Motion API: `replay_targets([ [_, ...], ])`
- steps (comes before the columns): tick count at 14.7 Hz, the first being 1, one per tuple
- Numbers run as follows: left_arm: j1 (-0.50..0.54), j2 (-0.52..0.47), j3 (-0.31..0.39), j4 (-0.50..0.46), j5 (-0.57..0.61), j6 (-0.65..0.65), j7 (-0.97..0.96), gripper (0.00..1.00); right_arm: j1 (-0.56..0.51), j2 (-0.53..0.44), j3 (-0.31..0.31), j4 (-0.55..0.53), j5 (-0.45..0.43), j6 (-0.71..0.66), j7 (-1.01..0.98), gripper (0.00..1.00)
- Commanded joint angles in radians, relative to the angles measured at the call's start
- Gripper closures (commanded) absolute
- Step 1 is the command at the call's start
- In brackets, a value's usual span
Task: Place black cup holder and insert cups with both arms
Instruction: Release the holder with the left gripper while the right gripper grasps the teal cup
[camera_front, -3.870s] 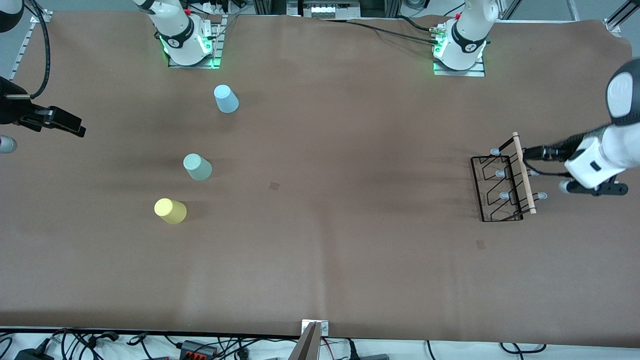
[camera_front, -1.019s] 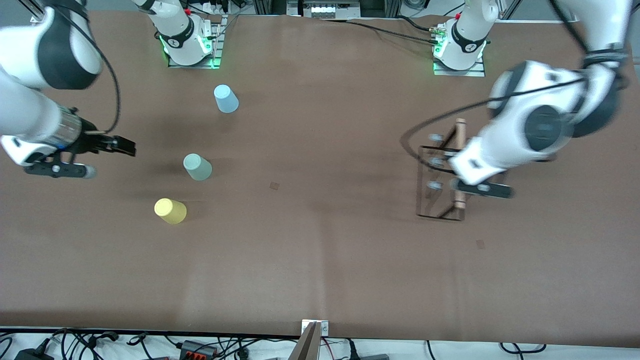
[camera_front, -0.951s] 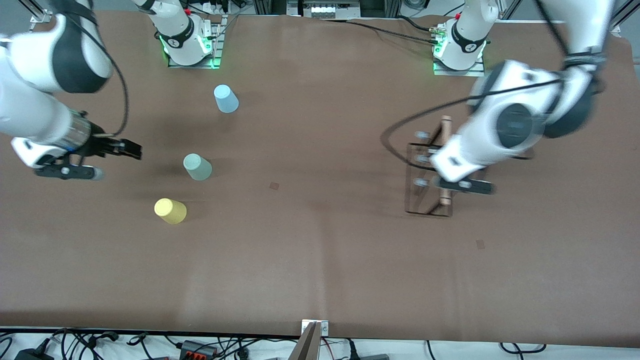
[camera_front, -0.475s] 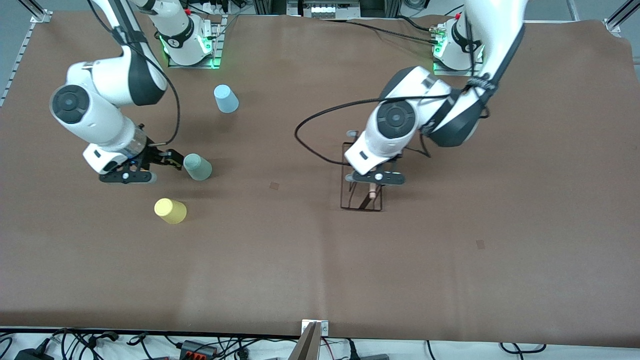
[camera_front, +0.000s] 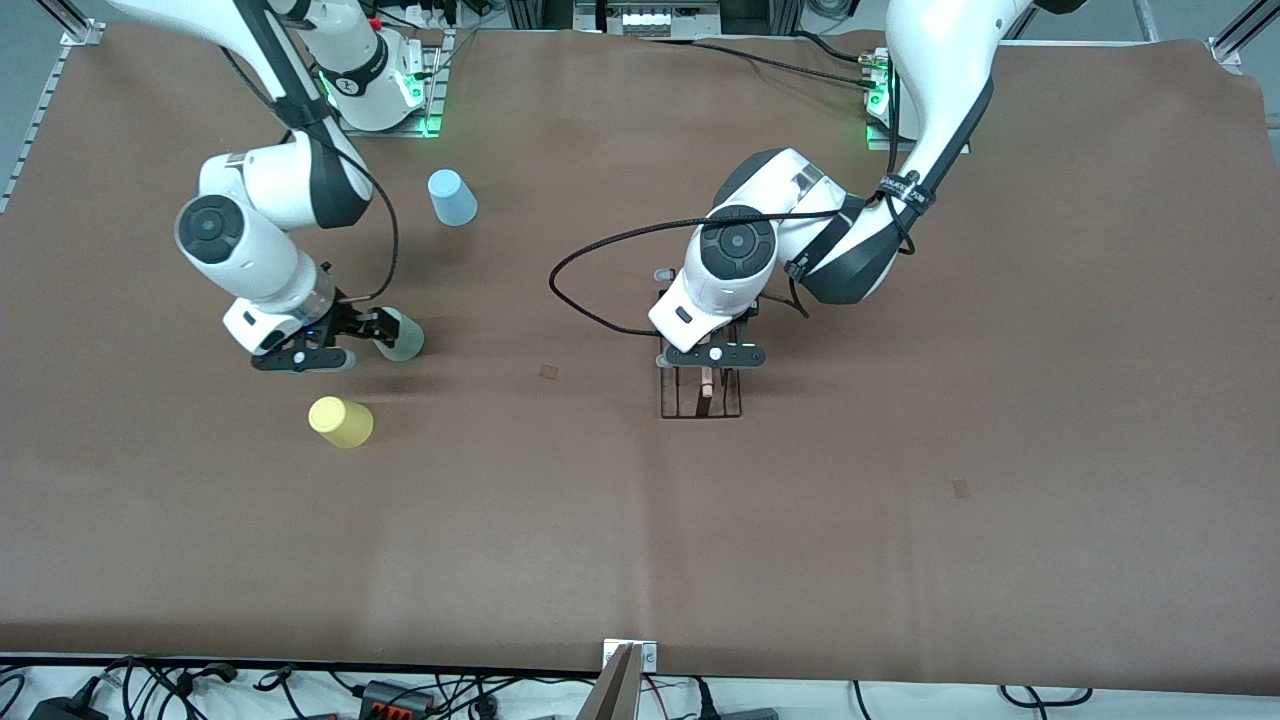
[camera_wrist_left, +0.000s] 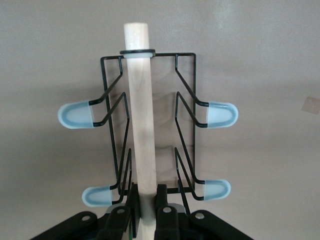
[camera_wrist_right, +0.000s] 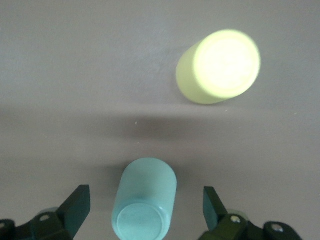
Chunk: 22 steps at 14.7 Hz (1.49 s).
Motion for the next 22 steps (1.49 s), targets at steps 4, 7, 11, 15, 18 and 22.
replay_targets([
  [4,-0.007,0.015,0.008,0.029,0.049,-0.003,0.003,0.00,0.022,-0.009,-0.004,-0.047,0.009,0.027,0.006,0.00],
  [7,0.012,-0.032,0.011,0.029,0.078,-0.017,0.064,0.00,0.022,0.009,-0.004,-0.048,0.009,0.038,0.006,0.00],
  [11,0.143,-0.170,0.005,0.032,0.074,-0.119,0.261,0.00,0.023,0.017,-0.004,-0.060,0.009,0.039,0.006,0.00],
  [15,0.307,-0.261,0.005,0.066,0.071,-0.237,0.420,0.00,0.025,0.020,-0.003,-0.067,0.009,0.036,0.006,0.00],
  [18,0.403,-0.267,0.010,0.148,0.064,-0.406,0.518,0.00,0.026,0.020,-0.003,-0.076,0.009,0.036,0.006,0.00],
  [22,0.521,-0.304,-0.004,0.147,0.049,-0.463,0.616,0.00,0.040,0.025,-0.004,-0.080,0.009,0.036,0.006,0.00],
])
